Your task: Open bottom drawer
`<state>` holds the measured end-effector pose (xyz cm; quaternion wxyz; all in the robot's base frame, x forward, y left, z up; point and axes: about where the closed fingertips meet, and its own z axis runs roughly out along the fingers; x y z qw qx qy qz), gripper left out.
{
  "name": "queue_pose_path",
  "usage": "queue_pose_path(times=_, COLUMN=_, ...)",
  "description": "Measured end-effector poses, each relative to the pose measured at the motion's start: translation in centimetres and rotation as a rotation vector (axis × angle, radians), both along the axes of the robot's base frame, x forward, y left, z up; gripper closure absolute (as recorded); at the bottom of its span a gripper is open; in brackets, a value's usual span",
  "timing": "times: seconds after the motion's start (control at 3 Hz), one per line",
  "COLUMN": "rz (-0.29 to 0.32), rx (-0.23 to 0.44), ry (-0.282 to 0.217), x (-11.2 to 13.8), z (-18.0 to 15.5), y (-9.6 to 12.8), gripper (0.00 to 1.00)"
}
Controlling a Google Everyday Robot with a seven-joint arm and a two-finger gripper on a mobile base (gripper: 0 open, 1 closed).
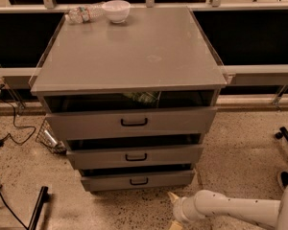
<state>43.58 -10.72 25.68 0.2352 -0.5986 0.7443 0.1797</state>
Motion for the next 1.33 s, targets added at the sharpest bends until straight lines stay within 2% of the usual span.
queue_pose_path(times=0.33, rz=0.084, rx=0.022, ry=-0.042, x=2.9, z=-1.7, y=1.0, gripper=0.0)
queue_pose_path(times=1.0, rz=0.086, rx=0.046, ry=-0.068, x=3.6, z=-2.1, y=0.9, gripper=0.0)
queue_pose_path(times=1.33, rz=0.102, rx=0.094, ry=-0.119, x=5.6, z=-3.4, y=1.5, gripper=0.0)
